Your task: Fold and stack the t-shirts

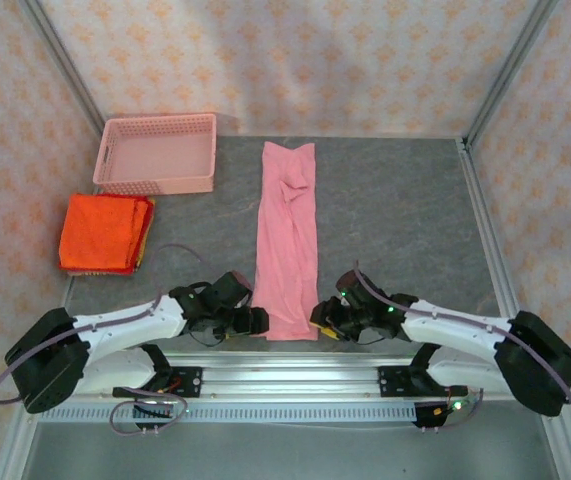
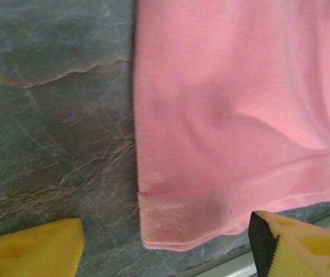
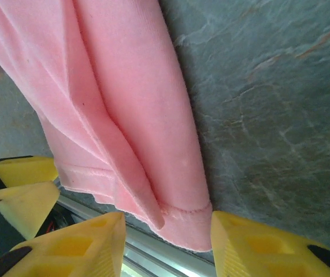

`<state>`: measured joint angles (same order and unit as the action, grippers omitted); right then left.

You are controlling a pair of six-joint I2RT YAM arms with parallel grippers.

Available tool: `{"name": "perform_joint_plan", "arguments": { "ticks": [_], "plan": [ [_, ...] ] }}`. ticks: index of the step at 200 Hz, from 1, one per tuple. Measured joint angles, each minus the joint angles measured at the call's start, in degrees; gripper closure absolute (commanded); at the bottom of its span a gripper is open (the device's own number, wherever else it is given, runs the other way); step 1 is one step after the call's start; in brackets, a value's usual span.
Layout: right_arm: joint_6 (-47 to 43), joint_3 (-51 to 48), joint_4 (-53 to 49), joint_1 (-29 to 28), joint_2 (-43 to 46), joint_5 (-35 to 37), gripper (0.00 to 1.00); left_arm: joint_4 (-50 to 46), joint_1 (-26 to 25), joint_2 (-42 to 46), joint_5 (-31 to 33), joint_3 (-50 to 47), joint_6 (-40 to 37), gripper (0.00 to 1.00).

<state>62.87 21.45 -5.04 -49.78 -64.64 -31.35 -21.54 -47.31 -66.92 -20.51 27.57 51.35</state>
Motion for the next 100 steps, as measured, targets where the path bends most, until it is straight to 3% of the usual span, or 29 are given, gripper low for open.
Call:
{"name": "perform_joint_plan", "arguments": {
  "ticks": [18,59,84,100],
  "plan": [
    [0.76,0.00,1.55,-1.20,-2.38,0.02,0.60,1.25,0.00,-0.50,-0.28,-0.04,1.05,0.41],
    [1.90,0.00,3.82,-1.84,-5.42,-0.17,0.63,4.52,-0.33,-1.90,-0.92,-0.04,1.88,0.46],
    [2.29,0.02,4.04,-1.81,-6.49,-0.66,0.73,5.11,-0.33,-1.88,-1.42,-0.04,2.40,0.48],
    [2.54,0.02,3.87,-1.75,-7.10,-0.92,0.86,5.40,-0.35,-1.88,-1.55,-0.04,2.62,0.52]
  ]
}}
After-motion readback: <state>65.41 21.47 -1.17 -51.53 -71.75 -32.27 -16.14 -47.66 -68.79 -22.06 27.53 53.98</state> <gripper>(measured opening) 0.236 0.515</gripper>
